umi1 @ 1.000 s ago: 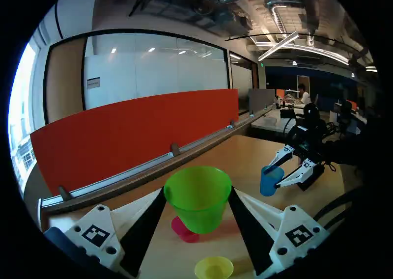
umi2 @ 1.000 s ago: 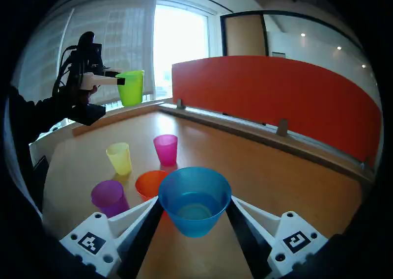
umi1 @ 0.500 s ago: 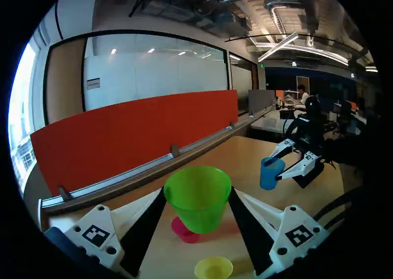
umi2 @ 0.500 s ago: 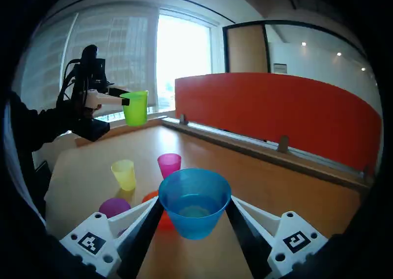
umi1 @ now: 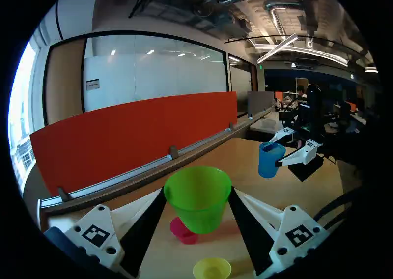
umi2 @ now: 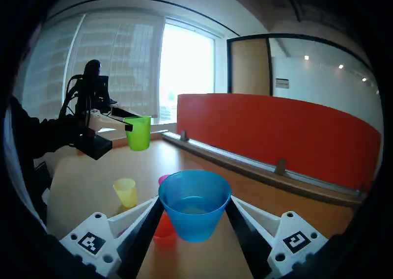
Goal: Pour water
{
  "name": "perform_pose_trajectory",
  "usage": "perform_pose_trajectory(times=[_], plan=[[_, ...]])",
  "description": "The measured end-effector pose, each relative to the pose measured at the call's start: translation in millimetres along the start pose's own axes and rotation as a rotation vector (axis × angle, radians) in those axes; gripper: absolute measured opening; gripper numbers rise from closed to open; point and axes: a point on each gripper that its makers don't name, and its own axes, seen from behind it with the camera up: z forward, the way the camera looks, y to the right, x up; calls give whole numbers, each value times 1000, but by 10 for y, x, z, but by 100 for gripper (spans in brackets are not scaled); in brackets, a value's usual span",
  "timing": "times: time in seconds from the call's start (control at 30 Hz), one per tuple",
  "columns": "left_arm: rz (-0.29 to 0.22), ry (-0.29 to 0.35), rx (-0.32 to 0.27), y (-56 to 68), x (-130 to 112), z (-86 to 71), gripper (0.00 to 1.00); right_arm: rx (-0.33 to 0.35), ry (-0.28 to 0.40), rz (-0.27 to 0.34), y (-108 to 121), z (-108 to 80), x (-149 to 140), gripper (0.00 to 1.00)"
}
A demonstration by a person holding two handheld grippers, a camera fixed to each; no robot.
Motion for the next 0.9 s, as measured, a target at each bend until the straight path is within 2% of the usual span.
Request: perform_pose_trajectory(times=[0.9], plan=[[-13,31,-10,53,87,-35,88,12,130,-20,-40,97,700,89]])
